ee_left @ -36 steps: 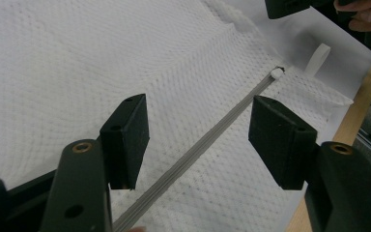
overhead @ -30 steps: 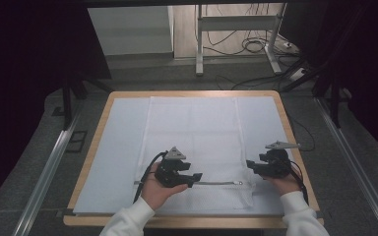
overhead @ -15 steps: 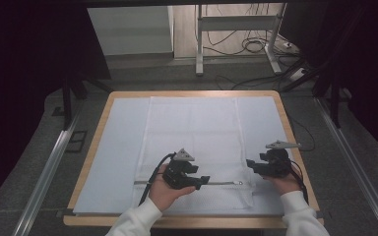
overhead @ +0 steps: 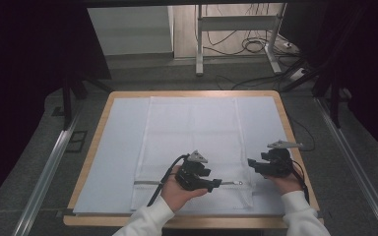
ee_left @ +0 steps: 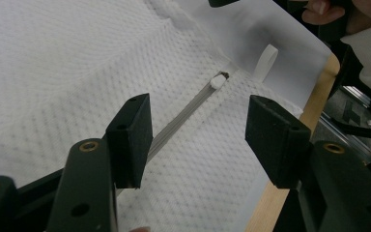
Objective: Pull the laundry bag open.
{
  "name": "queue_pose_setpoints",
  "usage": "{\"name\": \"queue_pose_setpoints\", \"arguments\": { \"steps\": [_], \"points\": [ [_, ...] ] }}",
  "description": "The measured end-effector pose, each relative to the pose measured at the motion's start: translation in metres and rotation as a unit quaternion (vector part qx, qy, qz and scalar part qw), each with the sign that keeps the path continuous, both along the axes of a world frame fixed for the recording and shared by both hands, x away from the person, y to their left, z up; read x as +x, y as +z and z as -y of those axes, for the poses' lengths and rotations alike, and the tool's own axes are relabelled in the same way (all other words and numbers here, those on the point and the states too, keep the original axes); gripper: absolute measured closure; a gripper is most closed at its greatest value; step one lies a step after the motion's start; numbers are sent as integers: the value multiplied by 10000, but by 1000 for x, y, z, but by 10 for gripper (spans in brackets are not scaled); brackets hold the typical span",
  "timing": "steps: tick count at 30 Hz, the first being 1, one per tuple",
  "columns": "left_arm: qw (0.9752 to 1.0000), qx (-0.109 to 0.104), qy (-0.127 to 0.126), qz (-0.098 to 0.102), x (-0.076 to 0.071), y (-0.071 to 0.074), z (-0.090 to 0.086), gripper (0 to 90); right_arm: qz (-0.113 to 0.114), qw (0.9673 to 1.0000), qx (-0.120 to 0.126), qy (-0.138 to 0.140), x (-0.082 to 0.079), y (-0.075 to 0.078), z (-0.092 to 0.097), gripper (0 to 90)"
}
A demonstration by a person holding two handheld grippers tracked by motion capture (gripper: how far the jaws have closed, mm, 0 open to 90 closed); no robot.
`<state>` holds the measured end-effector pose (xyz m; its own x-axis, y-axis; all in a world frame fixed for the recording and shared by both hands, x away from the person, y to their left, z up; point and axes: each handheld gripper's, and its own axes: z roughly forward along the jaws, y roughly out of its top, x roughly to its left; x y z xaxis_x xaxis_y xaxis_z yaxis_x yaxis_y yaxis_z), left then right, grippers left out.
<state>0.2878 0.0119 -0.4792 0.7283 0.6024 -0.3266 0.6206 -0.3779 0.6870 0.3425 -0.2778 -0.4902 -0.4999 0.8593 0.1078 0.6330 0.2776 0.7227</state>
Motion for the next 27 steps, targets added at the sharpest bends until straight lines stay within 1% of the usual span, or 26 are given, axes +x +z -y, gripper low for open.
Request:
{"name": "queue_pose_setpoints", "arguments": {
  "steps": [5, 6, 15, 18, 27],
  "points": [
    [9999, -66, -62, -71, 0, -1, 7, 435, -5, 10000, -11, 5, 0, 0, 0, 344],
    [9998, -117, -113, -135, 0, -3, 9, 436, -3, 10000, -12, 11, 0, 0, 0, 344],
    [9997, -59, -142, -185, 1, -7, 15, 446, -2, 10000, -24, 2, 0, -1, 0, 344],
    [9994, -51, -237, -226, 0, -9, 19, 484, -4, 10000, -31, 6, 0, -1, 0, 344],
    [9994, -47, -258, -228, 3, -9, 28, 483, -13, 10000, -41, 5, 0, -1, -1, 344]
  ]
}}
